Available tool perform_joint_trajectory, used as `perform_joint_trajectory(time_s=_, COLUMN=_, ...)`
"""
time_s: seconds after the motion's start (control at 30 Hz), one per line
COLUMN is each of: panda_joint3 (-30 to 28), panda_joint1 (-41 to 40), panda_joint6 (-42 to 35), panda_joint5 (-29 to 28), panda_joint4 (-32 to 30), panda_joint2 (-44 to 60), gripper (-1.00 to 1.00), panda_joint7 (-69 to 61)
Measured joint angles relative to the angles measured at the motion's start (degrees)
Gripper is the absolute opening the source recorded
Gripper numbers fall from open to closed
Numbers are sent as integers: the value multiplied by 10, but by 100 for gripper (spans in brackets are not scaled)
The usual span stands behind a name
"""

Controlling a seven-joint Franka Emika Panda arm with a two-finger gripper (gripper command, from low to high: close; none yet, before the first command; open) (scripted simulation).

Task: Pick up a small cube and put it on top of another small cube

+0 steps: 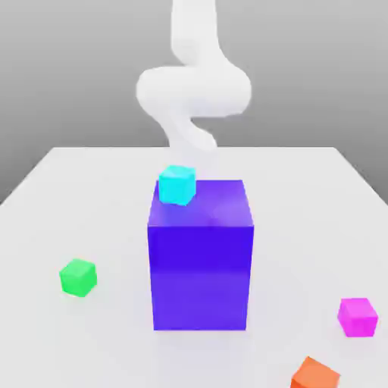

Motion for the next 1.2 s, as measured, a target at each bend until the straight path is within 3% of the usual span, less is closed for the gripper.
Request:
perform_joint_trajectory(time_s=0.27, panda_joint3=-5, panda_joint1=115, panda_joint6=70, panda_joint5=37, panda_joint4=-31, panda_joint2=170, gripper=0, panda_joint7=-179)
perform_joint_trajectory(time_s=0.53, panda_joint3=27, panda_joint1=194, panda_joint6=138, panda_joint5=55, panda_joint4=-62, panda_joint2=336, gripper=0, panda_joint7=-342)
perform_joint_trajectory(time_s=0.7, panda_joint3=48, panda_joint1=250, panda_joint6=183, panda_joint5=30, panda_joint4=-82, panda_joint2=439, gripper=0, panda_joint7=-418)
perform_joint_trajectory(time_s=0.83, panda_joint3=58, panda_joint1=274, panda_joint6=219, panda_joint5=-22, panda_joint4=-98, panda_joint2=521, gripper=0, panda_joint7=-455)
perform_joint_trajectory(time_s=1.0, panda_joint3=43, panda_joint1=296, panda_joint6=292, panda_joint5=-58, panda_joint4=-86, panda_joint2=624, gripper=0, panda_joint7=-451)
perform_joint_trajectory(time_s=1.03, panda_joint3=40, panda_joint1=299, panda_joint6=307, panda_joint5=-61, panda_joint4=-82, panda_joint2=643, gripper=-100, panda_joint7=-449)
perform_joint_trajectory(time_s=1.2, panda_joint3=40, panda_joint1=299, panda_joint6=306, panda_joint5=-62, panda_joint4=-82, panda_joint2=643, gripper=-100, panda_joint7=-448)
